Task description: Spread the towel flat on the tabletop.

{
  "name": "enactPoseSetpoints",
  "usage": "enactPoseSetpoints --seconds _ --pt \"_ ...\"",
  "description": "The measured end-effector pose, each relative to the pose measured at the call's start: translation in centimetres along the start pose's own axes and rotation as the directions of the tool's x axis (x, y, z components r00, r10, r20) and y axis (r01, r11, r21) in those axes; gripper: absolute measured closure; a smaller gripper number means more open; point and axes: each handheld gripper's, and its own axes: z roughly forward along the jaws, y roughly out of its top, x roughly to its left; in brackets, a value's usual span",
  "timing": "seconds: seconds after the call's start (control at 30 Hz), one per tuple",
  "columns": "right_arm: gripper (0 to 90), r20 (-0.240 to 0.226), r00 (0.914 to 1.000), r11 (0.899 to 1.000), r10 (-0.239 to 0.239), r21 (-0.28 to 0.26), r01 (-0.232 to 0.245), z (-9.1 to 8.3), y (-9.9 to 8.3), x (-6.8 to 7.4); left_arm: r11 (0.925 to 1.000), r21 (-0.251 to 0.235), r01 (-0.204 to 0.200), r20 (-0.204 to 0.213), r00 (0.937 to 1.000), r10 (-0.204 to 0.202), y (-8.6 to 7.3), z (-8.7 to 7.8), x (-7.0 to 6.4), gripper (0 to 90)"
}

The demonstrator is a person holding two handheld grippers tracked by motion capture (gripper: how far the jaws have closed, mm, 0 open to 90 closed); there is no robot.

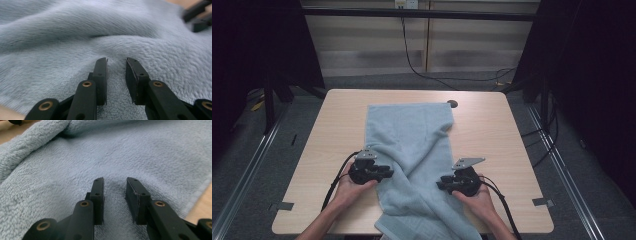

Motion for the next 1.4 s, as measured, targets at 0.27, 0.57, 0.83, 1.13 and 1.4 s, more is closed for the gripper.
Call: enactPoseSetpoints --seconds 0.27,0.57,0.83,1.13,1.4 --pt "68.8 0.182 0.9833 1.000 -0.006 0.007 0.005 -0.6 0.5 -2.7 0.9989 -0.012 0.045 -0.064 0.9969 -0.046 1.4 0.9 2.3 70.7" --pt "62.7 0.013 0.9999 0.989 0.006 -0.146 -0.004 -3.5 2.5 1.0 0.9995 0.008 0.031 -0.042 0.9987 -0.031 0.6 0.0 1.8 69.5" --pt "58.8 -0.246 0.9662 0.996 -0.077 -0.056 0.065 2.2 3.6 7.8 0.9962 -0.013 0.087 -0.002 0.9962 -0.087 0.4 -0.2 2.2 63.3" --pt "58.8 -0.296 0.9391 0.984 -0.175 -0.064 0.163 3.6 4.5 10.4 0.9973 -0.025 0.069 -0.028 0.9972 -0.069 0.4 -0.1 2.4 64.7" --pt "54.0 -0.292 0.9331 0.970 -0.210 0.060 0.237 5.7 4.3 11.0 0.9946 -0.045 0.093 -0.040 0.9947 -0.095 0.3 -0.2 3.2 65.2"
